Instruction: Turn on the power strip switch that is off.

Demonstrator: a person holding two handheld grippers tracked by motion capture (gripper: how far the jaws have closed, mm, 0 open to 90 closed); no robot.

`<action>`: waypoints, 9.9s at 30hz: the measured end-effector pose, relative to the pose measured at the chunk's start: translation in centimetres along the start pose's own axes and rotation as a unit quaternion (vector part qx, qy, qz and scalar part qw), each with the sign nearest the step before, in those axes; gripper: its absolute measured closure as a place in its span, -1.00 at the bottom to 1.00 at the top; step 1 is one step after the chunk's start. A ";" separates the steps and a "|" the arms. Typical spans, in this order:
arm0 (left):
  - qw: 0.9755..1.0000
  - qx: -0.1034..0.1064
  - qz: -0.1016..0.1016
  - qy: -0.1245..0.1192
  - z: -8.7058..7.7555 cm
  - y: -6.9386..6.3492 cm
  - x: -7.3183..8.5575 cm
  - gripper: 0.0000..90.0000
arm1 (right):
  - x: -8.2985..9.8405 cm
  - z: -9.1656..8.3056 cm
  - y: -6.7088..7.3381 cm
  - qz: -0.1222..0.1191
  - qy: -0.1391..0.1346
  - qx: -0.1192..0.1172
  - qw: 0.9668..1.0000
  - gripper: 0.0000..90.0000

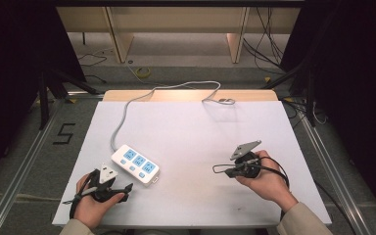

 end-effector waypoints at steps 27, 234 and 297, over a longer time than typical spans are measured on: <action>1.000 0.000 0.002 -0.003 0.0 -0.1 -0.2 -0.57 | -2.5 1.3 1.9 -0.023 0.007 -0.013 1.000 1.00; 1.000 0.001 0.017 0.004 0.0 -0.2 -0.1 -0.59 | -17.8 8.4 14.4 -0.115 0.016 -0.059 0.991 1.00; 1.000 0.002 0.018 0.005 0.0 -0.3 0.0 -0.59 | -18.4 11.6 16.4 -0.094 0.032 -0.051 0.994 1.00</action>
Point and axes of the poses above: each handheld gripper's, and its own axes: z roughly forward along the jaws, x roughly out of its underside, y roughly to its left, the point moved 10 cm from there along z, roughly forward along the jaws, and after that the axes turned 12 degrees about x, right-handed, at the moved point
